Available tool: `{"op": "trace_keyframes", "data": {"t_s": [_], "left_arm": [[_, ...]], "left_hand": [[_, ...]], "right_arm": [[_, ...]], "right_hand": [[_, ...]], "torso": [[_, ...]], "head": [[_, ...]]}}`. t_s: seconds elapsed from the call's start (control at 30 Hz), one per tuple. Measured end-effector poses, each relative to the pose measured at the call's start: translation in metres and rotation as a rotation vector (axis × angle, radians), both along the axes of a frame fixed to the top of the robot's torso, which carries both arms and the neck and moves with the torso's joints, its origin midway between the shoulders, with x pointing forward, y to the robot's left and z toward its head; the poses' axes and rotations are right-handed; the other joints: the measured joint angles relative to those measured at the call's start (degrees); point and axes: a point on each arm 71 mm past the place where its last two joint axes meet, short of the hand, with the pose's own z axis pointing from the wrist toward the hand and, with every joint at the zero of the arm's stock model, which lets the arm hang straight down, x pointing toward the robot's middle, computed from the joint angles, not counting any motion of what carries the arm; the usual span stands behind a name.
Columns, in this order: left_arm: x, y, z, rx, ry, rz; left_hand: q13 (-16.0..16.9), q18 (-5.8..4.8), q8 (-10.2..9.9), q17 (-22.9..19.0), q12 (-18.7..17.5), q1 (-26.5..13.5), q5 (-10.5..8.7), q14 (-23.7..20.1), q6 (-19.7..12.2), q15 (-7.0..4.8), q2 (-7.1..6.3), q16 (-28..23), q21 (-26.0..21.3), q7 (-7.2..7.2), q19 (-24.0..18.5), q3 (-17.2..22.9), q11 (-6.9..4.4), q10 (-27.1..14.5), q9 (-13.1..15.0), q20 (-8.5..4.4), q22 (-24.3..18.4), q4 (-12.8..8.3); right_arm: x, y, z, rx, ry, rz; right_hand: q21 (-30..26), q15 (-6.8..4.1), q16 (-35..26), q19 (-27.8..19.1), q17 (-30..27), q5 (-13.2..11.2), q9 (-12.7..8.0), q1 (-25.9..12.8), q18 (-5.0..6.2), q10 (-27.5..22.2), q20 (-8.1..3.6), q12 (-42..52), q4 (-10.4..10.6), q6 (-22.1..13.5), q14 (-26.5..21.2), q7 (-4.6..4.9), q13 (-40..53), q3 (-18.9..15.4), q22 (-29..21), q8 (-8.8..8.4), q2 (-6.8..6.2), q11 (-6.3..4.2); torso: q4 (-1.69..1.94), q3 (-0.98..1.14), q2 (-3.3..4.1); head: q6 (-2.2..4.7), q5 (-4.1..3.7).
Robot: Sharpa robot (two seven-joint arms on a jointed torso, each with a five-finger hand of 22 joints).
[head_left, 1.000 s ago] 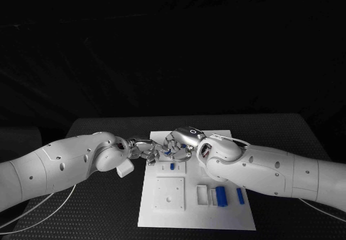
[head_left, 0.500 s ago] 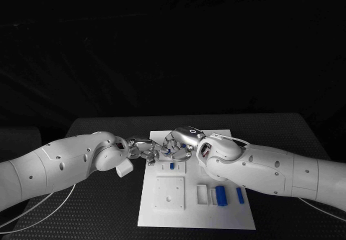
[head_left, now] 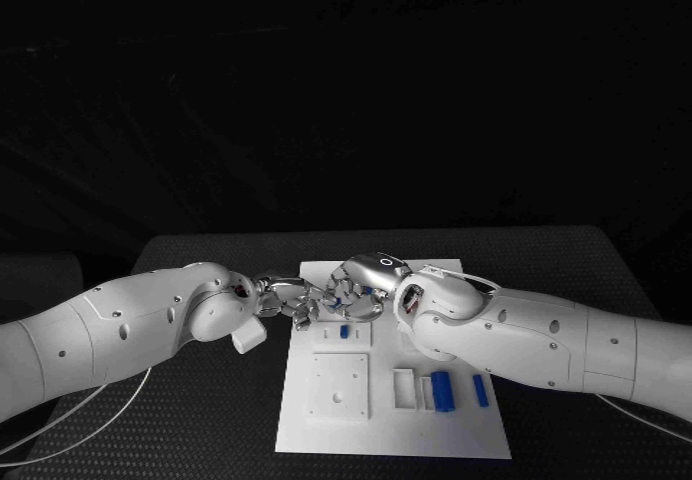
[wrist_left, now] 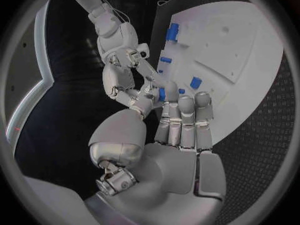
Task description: Assemble the parts on the task board
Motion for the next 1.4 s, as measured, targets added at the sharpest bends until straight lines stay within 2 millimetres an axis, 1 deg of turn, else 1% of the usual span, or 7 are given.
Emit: {"op": "trace_keyframes", "data": {"t_s": [0.2,0.23,0.3,0.37,0.93,1.13,1.4], "left_arm": [[0.000,0.000,0.001,-0.012,0.003,0.001],[0.000,0.000,0.001,-0.015,0.004,-0.001],[0.000,0.000,0.001,-0.018,0.005,-0.003],[0.000,0.000,0.001,-0.019,0.007,-0.005],[-0.001,-0.001,0.002,-0.024,0.006,-0.011],[0.001,0.005,0.001,0.023,-0.014,0.010],[-0.001,0.008,0.001,0.197,-0.064,-0.010]], "left_hand": [[0.0,0.00,0.3,0.0,0.0,-0.5,0.78,0.0,0.1,-0.05,0.50,0.2,0.2,-0.14,0.0,0.2,-0.12,0.3,1.6,0.00,0.0,-0.3],[-0.1,0.00,0.3,-0.1,-0.3,-0.2,-1.45,0.1,0.3,-0.10,0.18,0.3,0.2,-0.08,0.0,2.0,0.01,0.7,1.6,0.00,0.0,0.0],[-0.1,0.00,0.3,-0.2,-0.7,0.6,-7.50,0.1,0.4,-0.10,-2.25,0.3,0.2,-0.14,0.5,8.6,-0.23,1.0,1.8,0.00,0.0,2.4],[-0.1,0.00,0.3,-0.2,-0.7,0.2,-8.27,0.1,0.8,-0.11,-3.00,0.3,0.5,-0.01,0.5,10.5,-0.42,1.2,2.1,-0.09,0.0,2.7],[0.0,0.01,0.3,-0.2,-0.7,-0.7,-8.59,0.1,1.4,-0.09,-4.08,0.5,0.7,0.00,0.6,12.2,-0.52,1.3,2.4,-0.08,0.0,3.0],[0.2,-0.01,0.3,-0.2,-0.7,-1.9,-8.79,0.1,2.1,-0.08,-3.99,0.9,1.4,0.14,1.5,12.8,-0.62,1.8,2.8,-0.23,0.0,2.9],[0.5,-0.17,0.1,-0.1,-0.4,-4.0,-8.80,1.2,3.6,0.12,-3.28,1.8,2.5,0.10,3.3,13.5,-0.94,3.8,4.1,-0.82,0.0,2.6]], "right_arm": [[0.002,-0.004,-0.001,0.006,-0.003,-0.016],[0.003,-0.005,-0.001,0.007,-0.004,-0.019],[0.003,-0.005,-0.001,0.010,-0.006,-0.022],[0.003,-0.005,-0.001,0.012,-0.007,-0.024],[0.005,-0.012,-0.002,0.010,-0.006,-0.046],[0.012,-0.033,0.004,0.010,-0.017,-0.093],[0.038,-0.072,0.043,0.069,-0.071,-0.208]], "right_hand": [[-0.1,0.95,-0.3,-0.9,0.1,0.0,-1.1,0.1,-0.40,-1.6,0.31,-0.4,0.4,-3.4,-1.1,1.16,0.1,0.4,0.1,-1.95,-2.97,1.21],[-0.1,1.09,-0.3,-1.1,0.1,0.0,-1.1,0.1,-0.36,-1.8,0.43,-0.4,0.5,-3.5,-1.1,1.29,0.1,0.5,0.1,-1.95,-3.25,1.34],[-0.3,1.25,-0.3,-1.1,0.1,0.0,-1.2,-0.1,-0.34,-1.9,0.52,-0.4,0.8,-3.8,-1.2,1.54,0.1,0.4,0.1,-1.95,-3.40,1.52],[-0.3,1.25,-0.3,-1.1,0.1,0.0,-1.2,-0.1,-0.33,-1.9,0.52,-0.4,0.9,-3.9,-1.2,1.62,0.1,0.3,0.1,-1.95,-3.40,1.52],[-0.3,1.25,-0.3,-1.1,0.2,0.0,-1.1,-0.3,-0.22,-1.9,0.53,-0.4,1.6,-4.0,-1.2,1.58,0.2,0.1,0.1,-1.95,-3.62,1.52],[-0.3,1.25,-0.3,-1.1,0.2,0.0,-1.1,-0.4,-0.18,-1.9,0.53,-0.4,1.8,-4.1,-1.2,1.49,0.2,0.0,0.1,-1.95,-3.96,1.52],[-0.3,1.25,-0.4,-1.2,0.2,0.0,-1.1,0.1,-0.16,-1.9,0.63,-0.4,2.0,-4.1,-1.2,1.48,0.2,0.2,0.1,-1.95,-4.45,1.52]], "torso": [[-0.03,0.00,0.00],[-0.03,0.00,0.00],[-0.02,0.01,0.00],[-0.01,0.02,-0.01],[-0.03,0.07,0.00],[-0.03,0.05,-0.01],[-0.16,0.00,-0.13]], "head": [[-0.07,-0.02],[-0.07,-0.03],[-0.08,-0.05],[-0.07,-0.07],[-0.03,-0.05],[0.01,0.02],[0.01,0.16]]}}
